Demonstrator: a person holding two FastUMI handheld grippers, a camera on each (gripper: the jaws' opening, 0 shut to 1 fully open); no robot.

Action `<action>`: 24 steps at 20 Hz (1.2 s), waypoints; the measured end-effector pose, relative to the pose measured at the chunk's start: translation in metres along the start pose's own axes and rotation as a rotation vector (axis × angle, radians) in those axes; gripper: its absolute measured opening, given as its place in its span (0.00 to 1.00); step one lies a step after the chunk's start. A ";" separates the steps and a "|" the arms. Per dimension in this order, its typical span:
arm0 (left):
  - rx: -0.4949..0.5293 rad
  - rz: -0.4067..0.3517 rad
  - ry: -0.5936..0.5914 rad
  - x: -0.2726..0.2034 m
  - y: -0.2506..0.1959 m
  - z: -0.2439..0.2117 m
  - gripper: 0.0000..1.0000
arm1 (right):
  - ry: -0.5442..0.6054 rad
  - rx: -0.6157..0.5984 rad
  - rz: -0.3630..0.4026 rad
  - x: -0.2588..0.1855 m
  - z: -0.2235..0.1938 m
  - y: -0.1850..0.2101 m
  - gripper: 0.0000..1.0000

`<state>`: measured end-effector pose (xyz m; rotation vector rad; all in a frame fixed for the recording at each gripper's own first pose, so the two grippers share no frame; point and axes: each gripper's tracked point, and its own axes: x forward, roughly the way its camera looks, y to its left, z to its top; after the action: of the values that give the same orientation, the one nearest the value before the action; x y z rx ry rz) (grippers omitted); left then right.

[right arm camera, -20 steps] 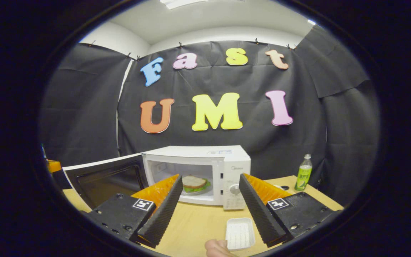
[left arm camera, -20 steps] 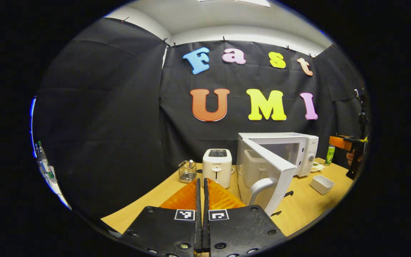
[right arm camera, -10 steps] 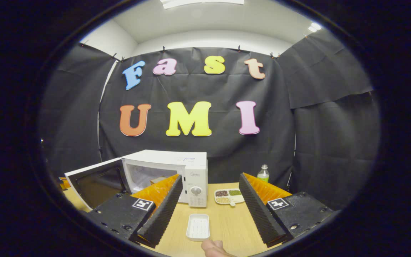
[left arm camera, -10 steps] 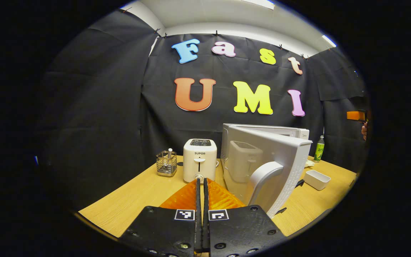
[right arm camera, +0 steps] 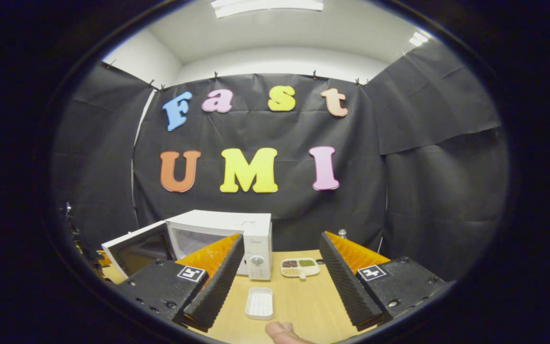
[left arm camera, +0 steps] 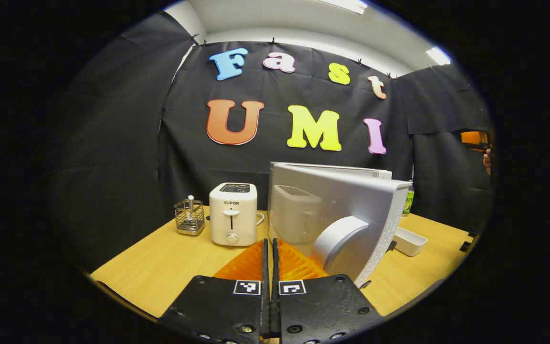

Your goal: Open the microwave oven with the left hand, put the food in, and close the microwave oven.

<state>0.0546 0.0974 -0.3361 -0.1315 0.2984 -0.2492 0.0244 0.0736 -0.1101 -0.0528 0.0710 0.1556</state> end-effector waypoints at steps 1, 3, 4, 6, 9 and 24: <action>-0.002 -0.014 0.005 0.002 -0.008 -0.001 0.00 | -0.007 0.005 0.006 -0.002 0.000 -0.001 1.00; 0.002 -0.040 0.004 0.010 -0.025 -0.001 0.00 | -0.021 0.012 0.006 -0.001 0.001 -0.005 1.00; 0.006 -0.068 0.005 0.012 -0.037 -0.002 0.00 | -0.021 0.013 0.004 0.000 -0.001 -0.007 1.00; 0.030 -0.114 -0.013 0.017 -0.056 0.002 0.00 | -0.018 0.014 0.009 0.001 -0.005 -0.011 1.00; 0.042 -0.167 -0.018 0.031 -0.080 0.004 0.00 | -0.010 0.027 0.020 0.005 -0.012 -0.017 0.92; 0.002 -0.333 0.012 0.111 -0.176 0.005 0.00 | 0.020 0.106 0.023 0.029 -0.038 -0.076 1.00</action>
<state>0.1195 -0.1000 -0.3325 -0.1782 0.2878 -0.5805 0.0620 0.0010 -0.1464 0.0525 0.1001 0.1742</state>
